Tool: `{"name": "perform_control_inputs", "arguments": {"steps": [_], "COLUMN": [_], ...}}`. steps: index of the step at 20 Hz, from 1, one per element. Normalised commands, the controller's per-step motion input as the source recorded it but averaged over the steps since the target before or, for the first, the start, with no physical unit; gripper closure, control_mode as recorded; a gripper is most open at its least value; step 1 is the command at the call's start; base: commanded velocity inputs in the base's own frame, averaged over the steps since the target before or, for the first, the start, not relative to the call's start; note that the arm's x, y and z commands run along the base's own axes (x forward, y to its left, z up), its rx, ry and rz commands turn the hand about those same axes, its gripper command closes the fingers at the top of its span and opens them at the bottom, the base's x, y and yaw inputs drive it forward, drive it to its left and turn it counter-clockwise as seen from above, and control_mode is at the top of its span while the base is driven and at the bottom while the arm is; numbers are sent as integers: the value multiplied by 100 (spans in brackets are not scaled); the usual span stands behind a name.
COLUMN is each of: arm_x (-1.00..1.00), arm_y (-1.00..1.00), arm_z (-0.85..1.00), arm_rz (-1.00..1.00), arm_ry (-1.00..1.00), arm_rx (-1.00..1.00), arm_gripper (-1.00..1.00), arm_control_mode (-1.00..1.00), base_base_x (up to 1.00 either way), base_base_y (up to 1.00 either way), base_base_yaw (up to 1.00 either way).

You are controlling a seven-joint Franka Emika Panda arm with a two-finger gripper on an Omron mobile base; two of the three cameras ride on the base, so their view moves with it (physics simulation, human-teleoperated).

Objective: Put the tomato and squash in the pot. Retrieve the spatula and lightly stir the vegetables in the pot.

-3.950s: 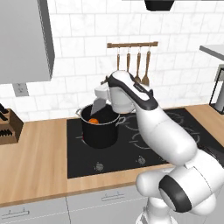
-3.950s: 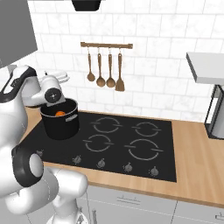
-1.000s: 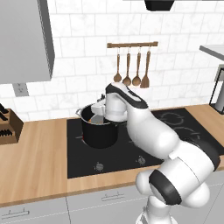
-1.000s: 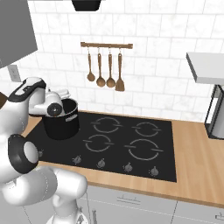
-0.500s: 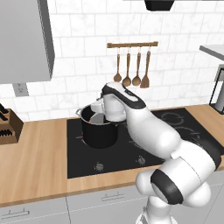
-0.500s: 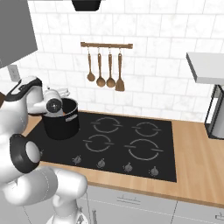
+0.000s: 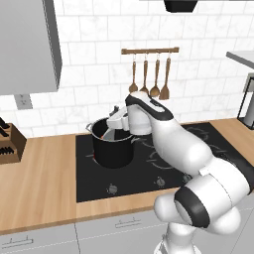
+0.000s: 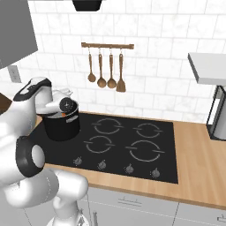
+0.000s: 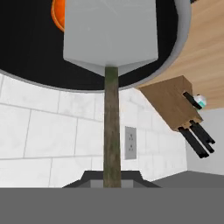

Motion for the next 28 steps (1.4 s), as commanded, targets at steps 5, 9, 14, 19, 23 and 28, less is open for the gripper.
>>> {"name": "perform_control_inputs", "arguments": {"steps": [5,9,14,19,23,28], "arm_x": [1,3,2,2,8,2], "arm_y": [0,0,0,0,0,0], "arm_z": [-2,-3,0,0,0,0], "arm_rz": [1,0,0,4,7,9], "arm_ry": [1,2,0,0,0,-4], "arm_rx": [0,0,0,0,-5,-13], "arm_gripper": [100,100,100,100,100,100], "arm_control_mode": [-100,-100,-100,-100,-100,-100], "base_base_x": [0,0,0,0,0,0], "base_base_y": [0,0,0,0,0,0], "base_base_yaw": [0,0,0,0,0,0]}}
